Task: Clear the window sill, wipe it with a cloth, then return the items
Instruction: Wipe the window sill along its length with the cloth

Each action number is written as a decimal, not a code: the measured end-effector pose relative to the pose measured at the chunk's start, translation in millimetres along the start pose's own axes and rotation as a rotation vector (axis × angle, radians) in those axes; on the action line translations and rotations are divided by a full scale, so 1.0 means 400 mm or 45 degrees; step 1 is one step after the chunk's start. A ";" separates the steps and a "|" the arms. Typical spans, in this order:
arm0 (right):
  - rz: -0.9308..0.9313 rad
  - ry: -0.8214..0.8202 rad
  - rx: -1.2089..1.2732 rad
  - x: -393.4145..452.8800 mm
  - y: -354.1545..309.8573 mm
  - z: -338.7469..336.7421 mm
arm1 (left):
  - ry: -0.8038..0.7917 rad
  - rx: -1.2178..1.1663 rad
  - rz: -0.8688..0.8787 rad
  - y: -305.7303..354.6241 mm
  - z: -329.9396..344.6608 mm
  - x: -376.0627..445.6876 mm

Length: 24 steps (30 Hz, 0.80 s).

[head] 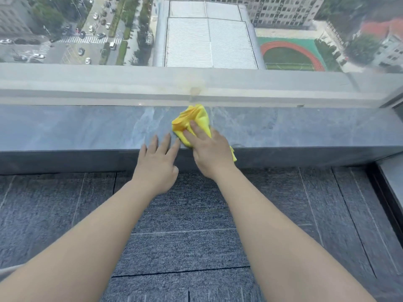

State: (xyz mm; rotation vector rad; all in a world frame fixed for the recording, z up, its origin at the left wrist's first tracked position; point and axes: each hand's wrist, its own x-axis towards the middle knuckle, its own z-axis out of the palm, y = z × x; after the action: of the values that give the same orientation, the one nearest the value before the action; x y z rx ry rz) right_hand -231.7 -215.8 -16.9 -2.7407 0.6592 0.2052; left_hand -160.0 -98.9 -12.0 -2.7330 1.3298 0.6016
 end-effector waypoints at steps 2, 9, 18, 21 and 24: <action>0.053 0.009 -0.011 -0.006 0.036 -0.007 | 0.024 -0.008 0.002 0.006 -0.001 0.000; 0.432 0.084 0.000 -0.041 0.201 -0.048 | 0.070 -0.126 0.063 0.046 -0.034 0.027; 0.462 0.226 0.145 -0.026 0.188 -0.105 | -0.041 -0.155 0.019 0.136 -0.066 0.047; 0.090 -0.001 0.055 -0.020 0.139 -0.077 | -0.107 -0.162 -0.012 0.165 -0.077 0.057; 0.053 -0.085 0.023 -0.013 0.159 -0.064 | -0.123 -0.140 0.033 0.187 -0.076 0.079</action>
State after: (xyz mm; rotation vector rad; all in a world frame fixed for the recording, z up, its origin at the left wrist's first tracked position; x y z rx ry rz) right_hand -264.1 -275.8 -8.7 -2.6917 0.6963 0.2976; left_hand -189.9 -175.9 14.3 -2.7351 1.3510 0.8208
